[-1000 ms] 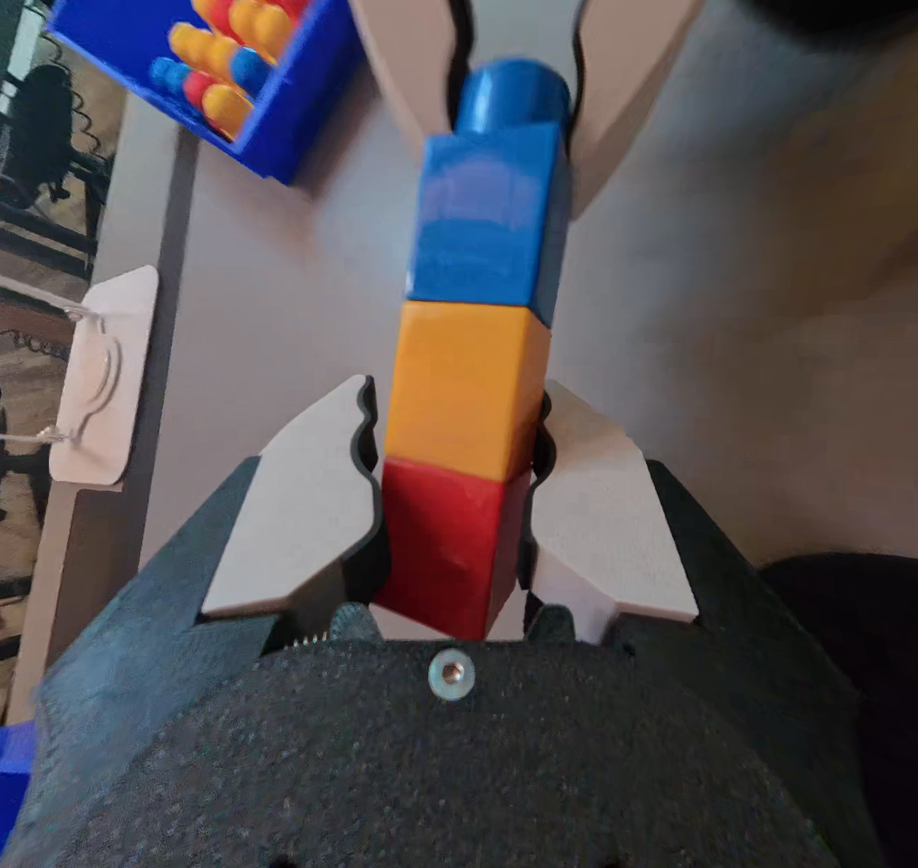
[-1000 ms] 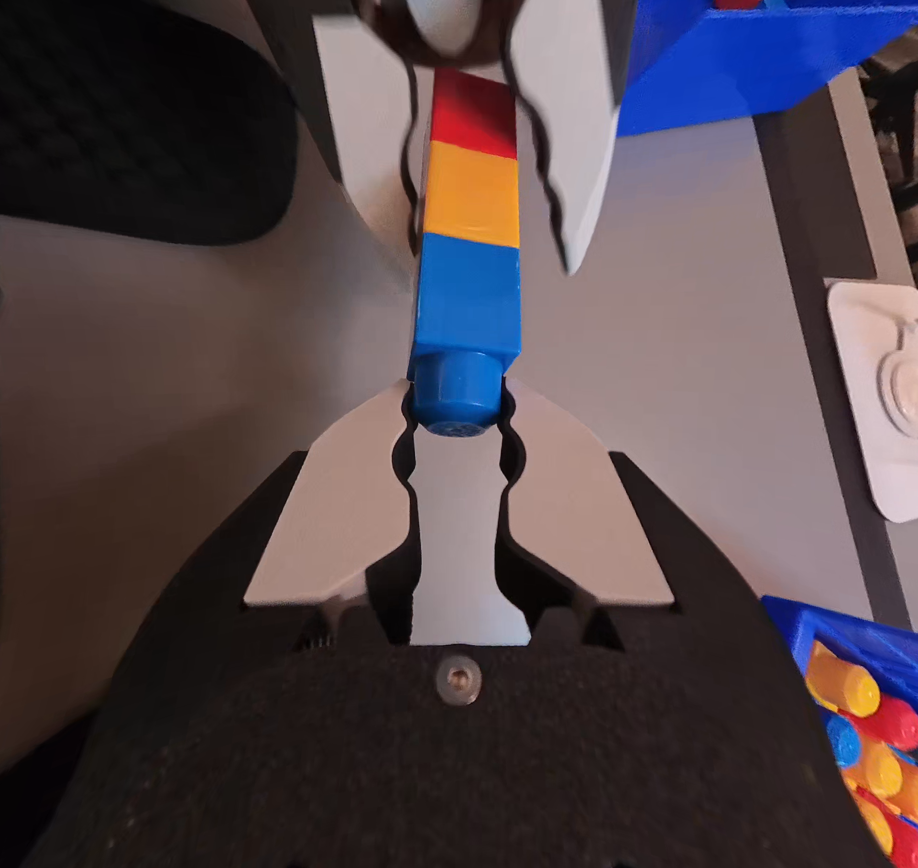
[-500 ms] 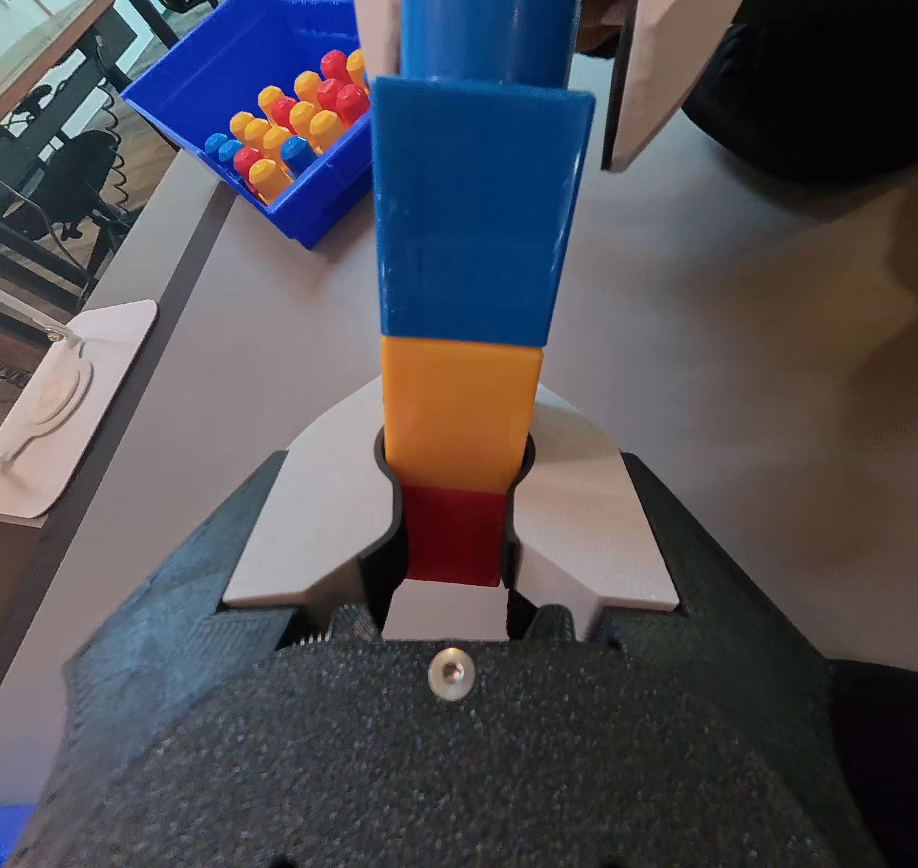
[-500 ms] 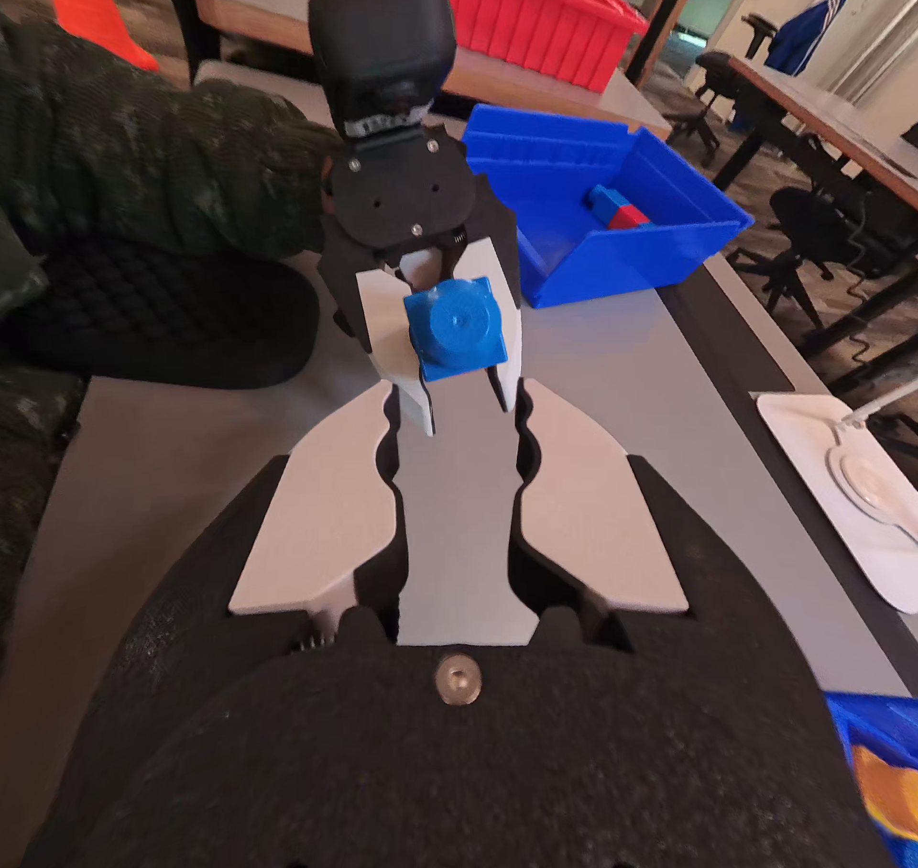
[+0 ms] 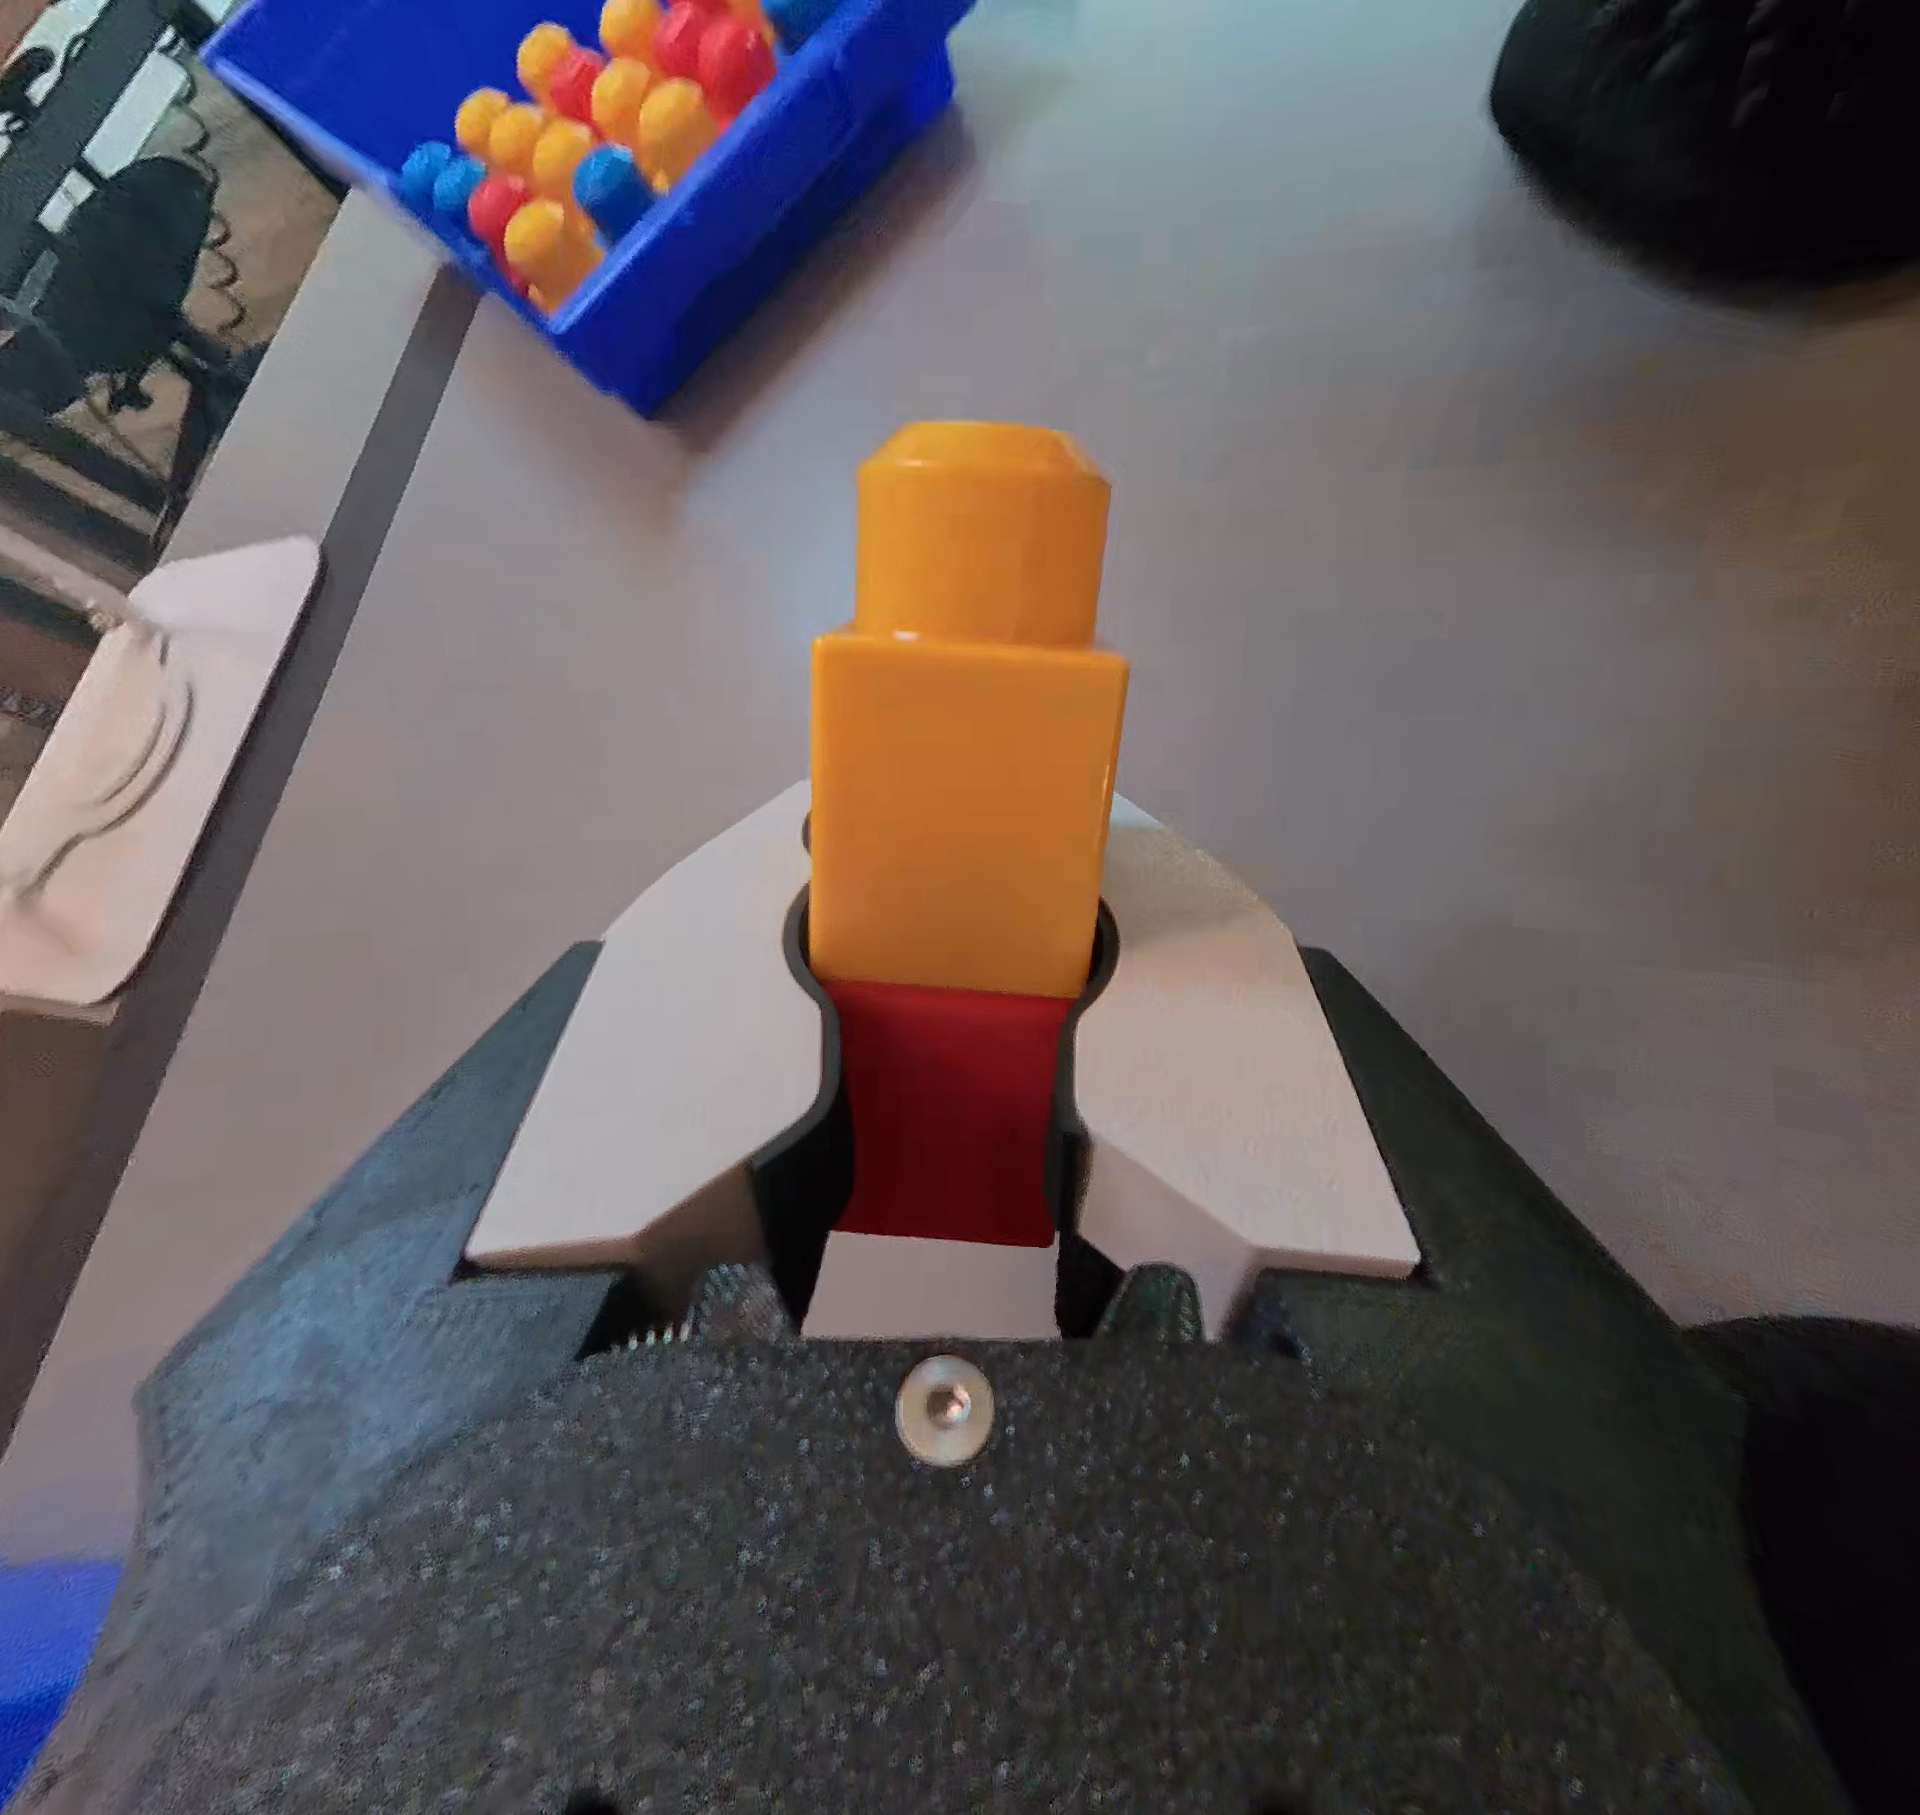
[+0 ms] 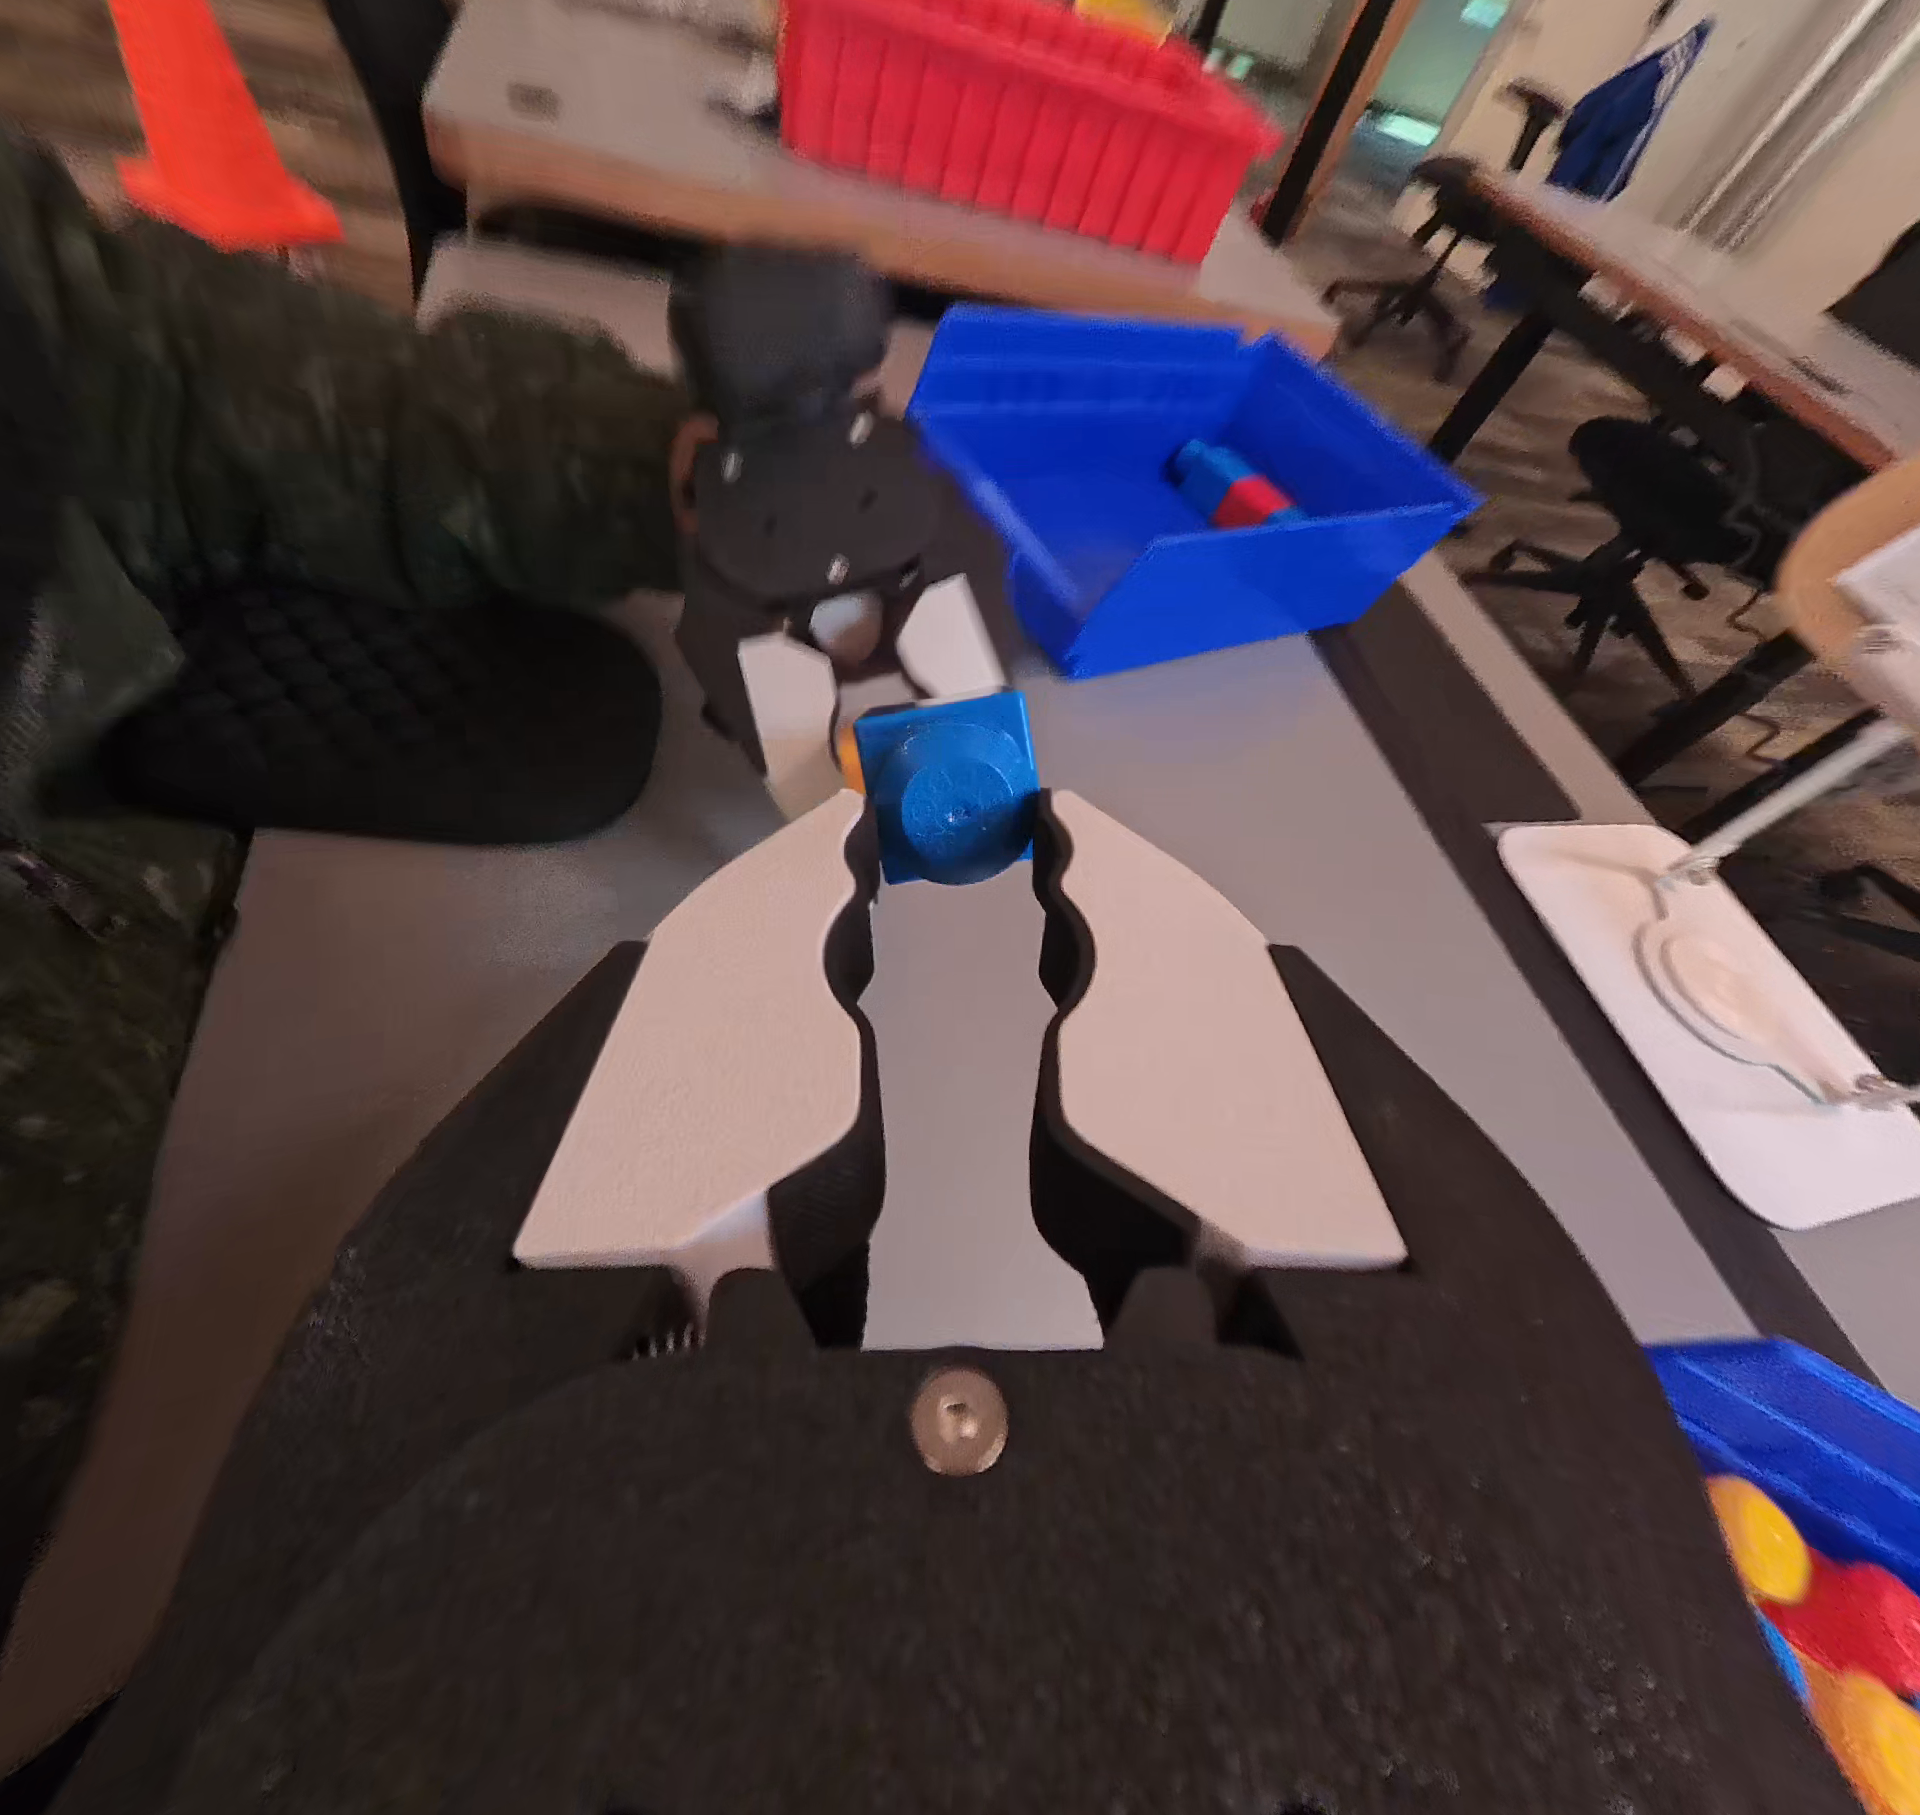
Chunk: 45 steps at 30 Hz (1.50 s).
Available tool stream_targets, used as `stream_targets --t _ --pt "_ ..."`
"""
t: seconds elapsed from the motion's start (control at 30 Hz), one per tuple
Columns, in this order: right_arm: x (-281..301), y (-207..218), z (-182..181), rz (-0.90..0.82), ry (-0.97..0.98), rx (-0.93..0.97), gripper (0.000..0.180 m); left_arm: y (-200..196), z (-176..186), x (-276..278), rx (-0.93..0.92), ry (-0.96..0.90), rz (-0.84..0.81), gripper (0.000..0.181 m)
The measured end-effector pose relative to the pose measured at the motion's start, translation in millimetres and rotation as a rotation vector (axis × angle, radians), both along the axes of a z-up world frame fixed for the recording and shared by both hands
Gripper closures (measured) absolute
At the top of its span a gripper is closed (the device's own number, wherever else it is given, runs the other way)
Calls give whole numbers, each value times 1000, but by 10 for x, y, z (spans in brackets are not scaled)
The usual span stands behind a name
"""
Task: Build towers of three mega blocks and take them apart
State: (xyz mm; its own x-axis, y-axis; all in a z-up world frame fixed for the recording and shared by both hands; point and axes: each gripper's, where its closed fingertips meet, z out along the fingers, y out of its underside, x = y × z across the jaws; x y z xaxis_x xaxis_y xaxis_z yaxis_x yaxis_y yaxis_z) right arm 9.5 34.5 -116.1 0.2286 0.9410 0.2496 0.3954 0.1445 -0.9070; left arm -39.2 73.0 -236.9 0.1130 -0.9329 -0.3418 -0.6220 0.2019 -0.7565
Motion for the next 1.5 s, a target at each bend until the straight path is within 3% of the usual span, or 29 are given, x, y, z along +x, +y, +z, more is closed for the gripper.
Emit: stream_targets --t 0.07,0.2,0.3,0.4,0.5,0.6,0.7,0.9,1.23,1.3,1.4,1.5 --pt "310 163 368 -78 96 -1 151 22 -60 -60 -79 -42 16 139" --pt "1289 949 798 -508 82 71 151 112 113 -79 -83 -135 51 139" --pt "2261 1685 506 -858 -258 43 151 123 196 -69 -81 -183 56 139" --pt "3043 2198 -122 -1014 -573 -148 150 134 164 -65 -67 -178 67 139" --pt "3339 2422 -714 -1017 -687 -391 150 134 149 -52 -72 -182 68 139" --pt "3461 2537 -1059 -1019 -706 -564 150 140 137 -65 -83 -192 71 139" --pt "3424 2571 -1237 -982 -668 -692 150 147 125 -72 -99 -203 67 139" --pt "3282 2575 -1374 -878 -599 -762 150 127 75 -48 -112 -196 56 139" --pt "3212 2490 -1413 -807 -699 -668 150 57 52 18 -118 -190 38 139" --pt "3236 2497 -1368 -823 -702 -643 140 48 49 31 -116 -187 39 139" --pt "3071 2564 -1049 -833 -577 -564 136 37 47 49 -112 -183 37 139" --pt "2345 2390 -520 -644 -410 -378 130 34 28 59 -117 -177 37 139"
